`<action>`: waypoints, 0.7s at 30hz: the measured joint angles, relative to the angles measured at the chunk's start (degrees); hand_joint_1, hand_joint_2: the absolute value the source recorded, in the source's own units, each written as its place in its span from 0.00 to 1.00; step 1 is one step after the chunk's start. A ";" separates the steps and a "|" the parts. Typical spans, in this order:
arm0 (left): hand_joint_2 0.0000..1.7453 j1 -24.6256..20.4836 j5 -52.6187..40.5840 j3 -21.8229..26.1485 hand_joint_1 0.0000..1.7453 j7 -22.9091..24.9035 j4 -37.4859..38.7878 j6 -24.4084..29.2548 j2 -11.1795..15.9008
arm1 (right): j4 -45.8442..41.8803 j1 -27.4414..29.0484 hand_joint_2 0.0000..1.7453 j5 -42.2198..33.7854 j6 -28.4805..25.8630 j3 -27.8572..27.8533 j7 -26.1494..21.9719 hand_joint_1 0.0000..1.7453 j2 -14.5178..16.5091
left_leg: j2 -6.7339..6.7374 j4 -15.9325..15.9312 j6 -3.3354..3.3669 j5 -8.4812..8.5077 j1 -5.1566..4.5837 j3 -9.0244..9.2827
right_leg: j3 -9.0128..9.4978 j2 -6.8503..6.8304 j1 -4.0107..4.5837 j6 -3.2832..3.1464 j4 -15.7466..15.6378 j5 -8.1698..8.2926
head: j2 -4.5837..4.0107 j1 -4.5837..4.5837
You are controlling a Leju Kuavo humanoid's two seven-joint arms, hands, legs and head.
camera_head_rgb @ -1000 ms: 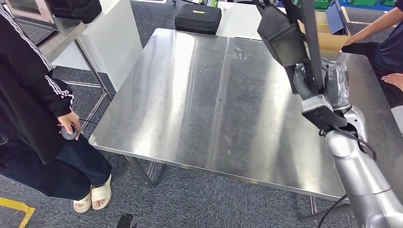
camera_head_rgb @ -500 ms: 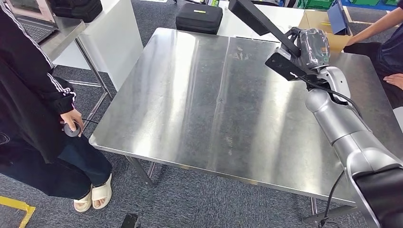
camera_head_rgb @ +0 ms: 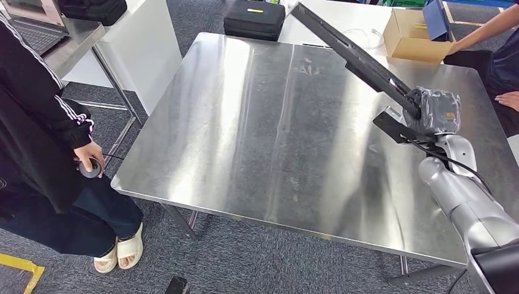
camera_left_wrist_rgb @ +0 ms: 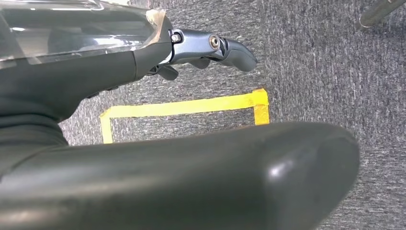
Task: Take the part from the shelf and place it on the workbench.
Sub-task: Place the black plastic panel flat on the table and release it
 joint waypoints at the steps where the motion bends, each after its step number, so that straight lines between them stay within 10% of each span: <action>1: 0.00 0.00 -0.03 -0.06 0.00 0.00 0.00 0.01 -0.02 | 0.19 0.61 1.00 -0.01 -0.03 -0.01 -0.06 1.00 -0.29 | 0.01 -0.01 0.00 0.00 -0.01 0.00 | -0.01 0.02 -0.01 0.00 -0.01 0.00 | 0.00 0.01; 20: 0.00 -0.14 -3.05 -1.84 0.00 0.86 0.00 0.87 -0.44 | -4.77 16.79 1.00 18.86 -0.46 -14.75 5.56 1.00 0.45 | -0.03 -0.06 -0.02 -0.01 0.06 0.33 | 0.32 -0.01 0.05 -0.03 -0.01 -0.01 | 0.00 0.01; 21: 0.25 -0.16 -3.44 -2.03 0.00 1.07 0.00 1.45 -0.44 | -5.05 17.16 1.00 19.45 -0.45 -15.32 5.79 0.75 0.52 | -0.03 -0.06 -0.02 -0.01 0.06 0.35 | 0.34 -0.01 0.05 -0.03 -0.01 -0.01 | 0.00 0.02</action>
